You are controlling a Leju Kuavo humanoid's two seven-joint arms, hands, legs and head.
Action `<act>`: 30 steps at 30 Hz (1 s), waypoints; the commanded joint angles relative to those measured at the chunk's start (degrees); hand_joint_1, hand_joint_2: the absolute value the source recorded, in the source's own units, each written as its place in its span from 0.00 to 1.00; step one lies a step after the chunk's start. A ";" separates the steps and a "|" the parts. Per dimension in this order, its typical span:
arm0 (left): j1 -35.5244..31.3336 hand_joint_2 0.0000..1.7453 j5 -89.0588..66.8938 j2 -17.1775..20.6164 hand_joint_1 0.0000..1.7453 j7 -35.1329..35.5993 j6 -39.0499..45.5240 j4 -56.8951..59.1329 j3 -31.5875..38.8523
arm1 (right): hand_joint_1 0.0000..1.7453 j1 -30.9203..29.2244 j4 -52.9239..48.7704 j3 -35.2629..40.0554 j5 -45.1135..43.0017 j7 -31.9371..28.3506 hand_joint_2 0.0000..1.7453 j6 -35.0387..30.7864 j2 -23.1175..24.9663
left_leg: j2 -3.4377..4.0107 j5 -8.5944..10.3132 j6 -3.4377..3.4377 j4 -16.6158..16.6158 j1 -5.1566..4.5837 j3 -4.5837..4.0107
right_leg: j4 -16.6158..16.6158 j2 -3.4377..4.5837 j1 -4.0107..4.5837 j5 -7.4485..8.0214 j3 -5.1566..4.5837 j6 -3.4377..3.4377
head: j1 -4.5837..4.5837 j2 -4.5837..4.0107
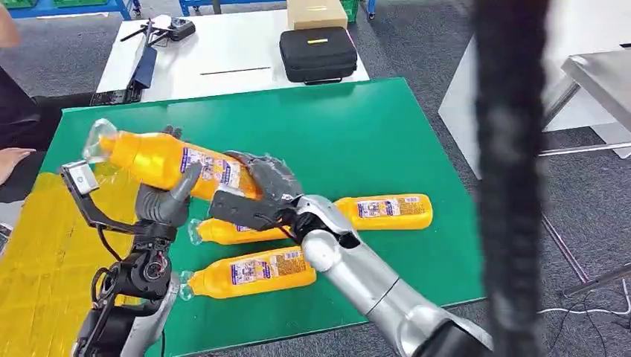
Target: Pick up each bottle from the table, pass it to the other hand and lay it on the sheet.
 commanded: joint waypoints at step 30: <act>-2.04 1.00 4.55 -1.49 1.00 -5.53 5.53 -1.49 -2.90 | 0.00 -3.76 11.65 20.73 -4.16 4.83 0.00 3.50 0.39 | -0.03 -0.15 -0.20 0.08 0.09 0.15 | 0.01 -0.17 0.10 -0.15 0.19 -0.02 | 0.02 0.00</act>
